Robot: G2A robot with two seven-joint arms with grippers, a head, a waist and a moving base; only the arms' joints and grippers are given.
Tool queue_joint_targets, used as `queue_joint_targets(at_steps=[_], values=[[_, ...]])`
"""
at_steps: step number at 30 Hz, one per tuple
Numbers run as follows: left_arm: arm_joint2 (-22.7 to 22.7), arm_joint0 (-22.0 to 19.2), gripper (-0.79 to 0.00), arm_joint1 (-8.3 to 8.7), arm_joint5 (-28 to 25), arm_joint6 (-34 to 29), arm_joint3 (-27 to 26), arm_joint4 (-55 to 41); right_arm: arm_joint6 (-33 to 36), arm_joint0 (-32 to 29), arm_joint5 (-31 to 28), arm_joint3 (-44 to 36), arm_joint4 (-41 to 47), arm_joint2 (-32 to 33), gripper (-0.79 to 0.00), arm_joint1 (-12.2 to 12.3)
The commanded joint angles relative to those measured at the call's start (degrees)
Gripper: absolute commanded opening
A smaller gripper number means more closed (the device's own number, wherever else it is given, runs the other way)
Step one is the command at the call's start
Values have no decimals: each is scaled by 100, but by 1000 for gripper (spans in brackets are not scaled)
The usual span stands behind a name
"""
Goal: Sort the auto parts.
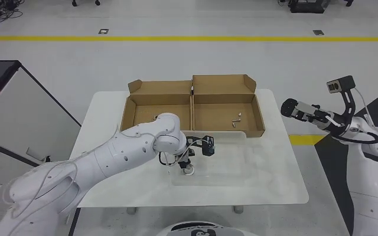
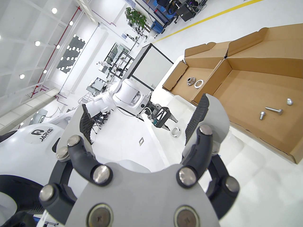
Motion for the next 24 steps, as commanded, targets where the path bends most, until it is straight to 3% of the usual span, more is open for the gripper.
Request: queue_joint_targets(at_steps=[1, 12, 24], values=[[49, -13, -400, -60, 24, -23, 74, 42, 0, 0, 0, 0, 0, 0, 0, 0], [224, -51, -413, -338, 11, -13, 463, 55, 0, 0, 0, 0, 0, 0, 0, 0], [321, -87, -437, -468, 9, -12, 660, 47, 0, 0, 0, 0, 0, 0, 0, 0]])
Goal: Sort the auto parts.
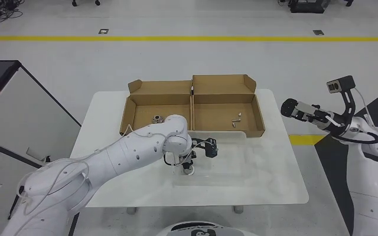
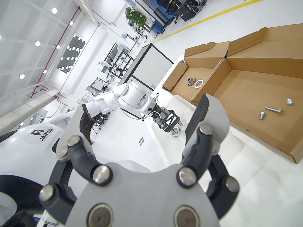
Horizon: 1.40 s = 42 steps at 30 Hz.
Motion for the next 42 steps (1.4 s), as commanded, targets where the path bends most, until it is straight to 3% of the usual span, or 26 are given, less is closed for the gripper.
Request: queue_joint_targets(at_steps=[1, 29, 42], values=[[22, 1, -440, -14, 9, -9, 19, 5, 0, 0, 0, 0, 0, 0, 0, 0], [20, 53, -505, -219, -158, 158, 281, 4, 0, 0, 0, 0, 0, 0, 0, 0], [-9, 57, -502, -171, -65, 65, 226, 26, 0, 0, 0, 0, 0, 0, 0, 0]])
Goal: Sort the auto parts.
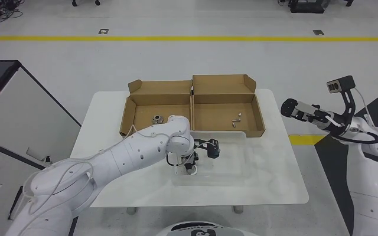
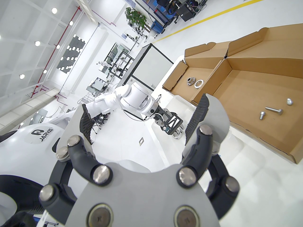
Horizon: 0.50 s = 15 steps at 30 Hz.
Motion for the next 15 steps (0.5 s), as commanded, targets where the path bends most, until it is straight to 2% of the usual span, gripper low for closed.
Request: queue_joint_targets(at_steps=[1, 8, 11, 12, 13, 14, 15], values=[[-1, 8, -502, 7, 12, -11, 0, 9, 0, 0, 0, 0, 0, 0, 0, 0], [34, 45, -499, -12, 3, -2, 58, 40, 0, 0, 0, 0, 0, 0, 0, 0], [63, 57, -523, -47, 3, -2, 81, 68, 0, 0, 0, 0, 0, 0, 0, 0], [65, 56, -603, -59, 1, -1, 95, 71, 0, 0, 0, 0, 0, 0, 0, 0], [66, 55, -723, -70, 0, 1, 109, 73, 0, 0, 0, 0, 0, 0, 0, 0], [67, 53, -785, -79, -2, 2, 122, 74, 0, 0, 0, 0, 0, 0, 0, 0], [67, 52, -785, -88, -6, 6, 132, 75, 0, 0, 0, 0, 0, 0, 0, 0]])
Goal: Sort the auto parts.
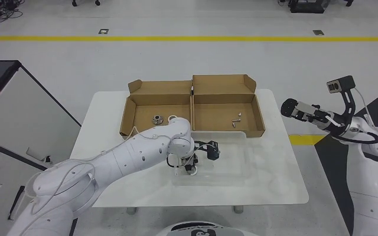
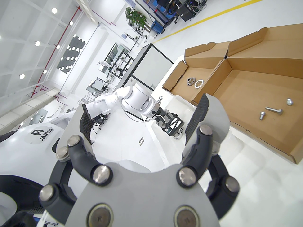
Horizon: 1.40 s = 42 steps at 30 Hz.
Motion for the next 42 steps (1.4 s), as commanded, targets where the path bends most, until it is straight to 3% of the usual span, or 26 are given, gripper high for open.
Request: queue_joint_targets(at_steps=[1, 5, 10, 23, 28, 42], values=[[-9, -5, -785, -14, -3, 7, 22, 6, 0, 0, 0, 0, 0, 0, 0, 0], [-134, -4, -785, -5, 47, 101, 29, -118, 0, 0, 0, 0, 0, 0, 0, 0], [-452, -67, -785, 132, 154, 4, -229, -390, 0, 0, 0, 0, 0, 0, 0, 0], [-1503, -144, -785, 950, 751, -751, -2425, -869, 0, 0, 0, 0, 0, 0, 0, 0], [-1654, -178, -785, 1194, 738, -739, -2855, -1050, 0, 0, 0, 0, 0, 0, 0, 0], [-1661, -184, -785, 1206, 738, -739, -2863, -1056, 0, 0, 0, 0, 0, 0, 0, 0]])
